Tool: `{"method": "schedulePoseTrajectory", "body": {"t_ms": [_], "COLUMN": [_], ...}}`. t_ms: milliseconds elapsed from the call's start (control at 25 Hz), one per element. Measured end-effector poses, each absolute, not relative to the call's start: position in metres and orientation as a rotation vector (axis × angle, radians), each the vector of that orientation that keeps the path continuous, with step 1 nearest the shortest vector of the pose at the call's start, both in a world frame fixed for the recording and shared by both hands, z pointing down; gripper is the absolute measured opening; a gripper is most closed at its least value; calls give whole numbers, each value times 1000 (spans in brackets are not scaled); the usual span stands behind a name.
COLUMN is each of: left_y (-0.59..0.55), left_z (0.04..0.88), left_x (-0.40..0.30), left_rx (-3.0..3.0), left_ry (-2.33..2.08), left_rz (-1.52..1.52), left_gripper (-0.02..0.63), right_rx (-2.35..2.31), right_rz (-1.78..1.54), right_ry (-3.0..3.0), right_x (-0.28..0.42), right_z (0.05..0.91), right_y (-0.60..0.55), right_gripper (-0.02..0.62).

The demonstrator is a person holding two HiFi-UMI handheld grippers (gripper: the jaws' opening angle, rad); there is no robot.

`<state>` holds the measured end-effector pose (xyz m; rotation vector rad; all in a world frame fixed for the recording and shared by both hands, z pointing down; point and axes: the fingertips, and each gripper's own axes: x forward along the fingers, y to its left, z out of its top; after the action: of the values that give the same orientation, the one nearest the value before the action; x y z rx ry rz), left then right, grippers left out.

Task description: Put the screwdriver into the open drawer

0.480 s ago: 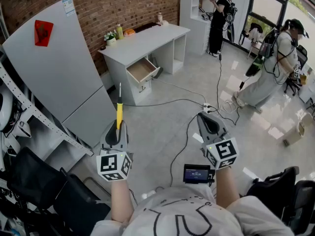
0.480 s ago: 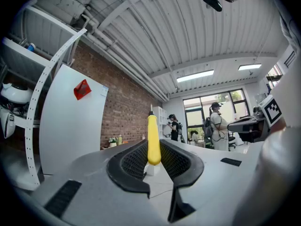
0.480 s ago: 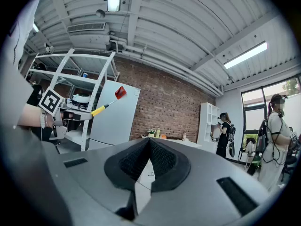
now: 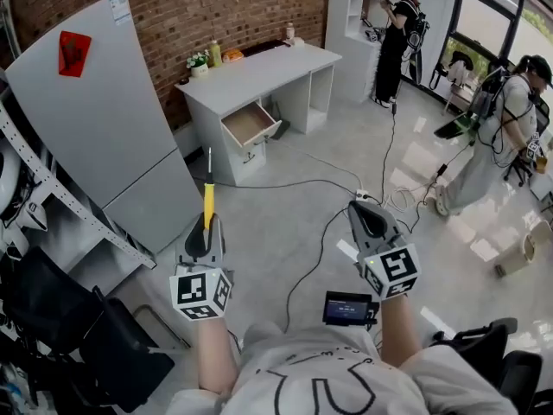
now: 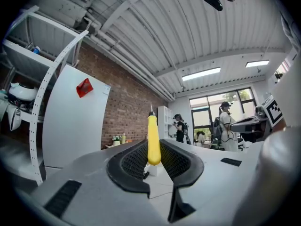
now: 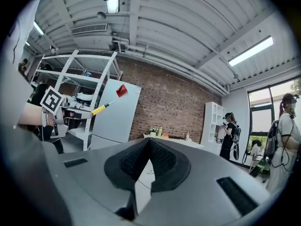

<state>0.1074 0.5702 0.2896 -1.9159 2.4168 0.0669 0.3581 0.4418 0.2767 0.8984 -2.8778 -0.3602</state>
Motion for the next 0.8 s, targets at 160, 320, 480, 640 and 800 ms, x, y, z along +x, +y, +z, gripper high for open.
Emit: {"method": "schedulePoseTrajectory", "body": {"t_ms": [160, 320, 480, 640, 800], "left_y": [571, 563, 546, 523, 496], "left_z": [296, 296, 298, 304, 310], "left_x": [116, 109, 98, 86, 59], "left_rx": [-1917, -1896, -1902, -1933, -1964], "left_ry": [2449, 2466, 2451, 2435, 2427], "left_rz": [154, 158, 126, 105, 128], "left_gripper": [83, 83, 83, 83, 82], "right_rx": [869, 879, 885, 899, 899], "right_rz": [-320, -274, -254, -236, -245], "right_ry": [-2894, -2906, -2917, -2919, -2896], "right_x": [365, 365, 353, 336, 309], "right_z": [289, 294, 296, 302, 311], "right_y": [432, 418, 403, 387, 364], "right_gripper": [18, 18, 18, 18, 18]}}
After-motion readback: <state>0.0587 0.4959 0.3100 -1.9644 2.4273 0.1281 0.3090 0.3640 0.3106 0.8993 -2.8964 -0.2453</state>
